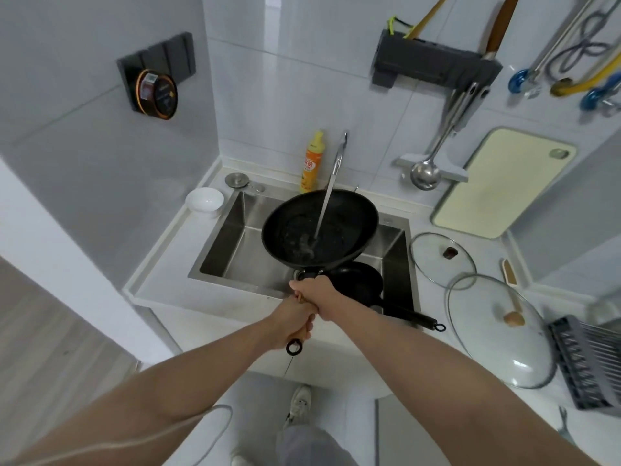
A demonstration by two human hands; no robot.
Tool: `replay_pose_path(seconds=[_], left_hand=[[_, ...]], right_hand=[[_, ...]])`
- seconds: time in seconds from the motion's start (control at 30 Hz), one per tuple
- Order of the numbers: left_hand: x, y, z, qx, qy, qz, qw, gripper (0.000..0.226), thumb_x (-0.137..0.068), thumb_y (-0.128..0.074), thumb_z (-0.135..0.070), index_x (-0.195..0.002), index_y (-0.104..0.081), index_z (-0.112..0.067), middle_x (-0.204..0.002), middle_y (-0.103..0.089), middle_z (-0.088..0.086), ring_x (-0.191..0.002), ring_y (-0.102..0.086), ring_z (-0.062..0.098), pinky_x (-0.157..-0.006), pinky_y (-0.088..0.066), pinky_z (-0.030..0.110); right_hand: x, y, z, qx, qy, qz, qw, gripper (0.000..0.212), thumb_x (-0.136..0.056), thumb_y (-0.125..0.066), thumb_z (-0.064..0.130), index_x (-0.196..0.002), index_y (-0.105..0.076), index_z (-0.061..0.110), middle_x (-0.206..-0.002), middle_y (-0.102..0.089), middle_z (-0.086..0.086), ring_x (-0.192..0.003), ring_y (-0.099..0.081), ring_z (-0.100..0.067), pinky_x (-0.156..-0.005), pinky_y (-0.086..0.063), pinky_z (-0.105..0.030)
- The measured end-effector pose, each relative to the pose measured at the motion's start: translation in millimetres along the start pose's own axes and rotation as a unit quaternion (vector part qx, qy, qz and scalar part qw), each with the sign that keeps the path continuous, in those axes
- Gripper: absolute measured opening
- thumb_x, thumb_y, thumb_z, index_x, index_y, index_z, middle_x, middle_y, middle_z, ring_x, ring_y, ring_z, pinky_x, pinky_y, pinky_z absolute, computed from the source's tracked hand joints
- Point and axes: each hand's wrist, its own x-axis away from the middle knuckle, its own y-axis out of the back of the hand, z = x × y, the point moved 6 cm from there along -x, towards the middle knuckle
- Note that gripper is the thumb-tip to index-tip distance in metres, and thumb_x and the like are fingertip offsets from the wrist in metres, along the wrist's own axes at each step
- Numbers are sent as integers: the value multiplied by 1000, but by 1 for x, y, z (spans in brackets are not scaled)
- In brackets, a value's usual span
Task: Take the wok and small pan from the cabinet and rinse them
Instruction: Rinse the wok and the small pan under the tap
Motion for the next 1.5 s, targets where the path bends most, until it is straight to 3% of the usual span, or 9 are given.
replay_pose_path(seconds=[0.2, 0.33, 0.47, 0.57, 0.77, 1.0, 1.13, 1.27, 1.5], left_hand=[[3, -10, -13, 36, 59, -6, 998, 17, -85, -46, 2, -71, -50, -6, -58, -49, 8, -45, -46, 14, -45, -42, 24], [0, -13, -19, -33, 70, -41, 996, 16, -80, -46, 1, -93, -56, 0, -70, -54, 12, -54, -53, 17, -52, -48, 25], [0, -10, -12, -131, 40, -81, 987, 27, -91, -42, -5, -110, -57, 4, -64, -56, 12, -51, -53, 18, -56, -51, 29], [0, -2, -8, -145, 0, -74, 987, 32, -91, -44, -4, -122, -50, 0, -71, -56, 13, -55, -55, 19, -47, -50, 28], [1, 9, -3, -134, -34, -56, 989, 4, -91, -51, -7, -93, -54, -6, -73, -54, 10, -49, -55, 14, -44, -46, 28], [-6, -2, -16, -78, -16, -12, 997, 20, -92, -50, -5, -71, -50, -8, -62, -49, 6, -43, -49, 11, -41, -42, 23], [-6, -6, -24, -19, 22, 6, 1000, 26, -91, -51, -4, -66, -49, -8, -55, -48, 6, -40, -42, 12, -42, -39, 21], [-5, -7, -22, 7, 57, 3, 998, 20, -88, -48, -1, -69, -51, -8, -55, -48, 5, -49, -43, 14, -45, -40, 22], [-10, 5, -20, -124, 26, -57, 990, 15, -89, -46, -5, -87, -60, -2, -62, -55, 10, -50, -51, 18, -54, -49, 28]], right_hand=[[4, 9, -1, -23, -71, 69, 995, 16, -87, -68, 11, -74, -58, 13, -67, -58, -5, -65, -57, -16, -63, -47, -29], [8, 4, -8, -92, -111, 156, 977, 15, -93, -64, 21, -95, -60, 6, -91, -65, -14, -87, -63, -26, -76, -52, -35], [1, -5, -25, -129, -112, 181, 969, 31, -91, -68, 28, -107, -63, 2, -92, -66, -16, -88, -65, -27, -79, -53, -36], [-6, -14, -26, -132, -61, 164, 976, 32, -77, -80, 32, -88, -61, 8, -85, -59, -13, -83, -61, -25, -78, -51, -36], [-12, -11, -19, -88, -11, 62, 994, 29, -86, -75, 25, -74, -56, 9, -70, -58, -7, -64, -59, -18, -62, -50, -28], [-21, 11, -3, -26, 7, 2, 1000, 27, -86, -72, 16, -66, -56, 8, -62, -56, -5, -56, -54, -15, -57, -45, -27], [-20, 19, 2, -42, -26, 30, 998, 26, -88, -68, 8, -65, -55, 9, -62, -55, -5, -56, -53, -13, -55, -46, -26], [-17, 13, -5, -56, -60, 90, 993, 13, -89, -70, 15, -85, -63, 5, -82, -64, -13, -81, -62, -23, -71, -51, -32], [-23, -16, -23, -154, -88, 196, 964, 26, -89, -70, 28, -96, -61, 5, -87, -63, -14, -85, -64, -25, -74, -54, -33]])
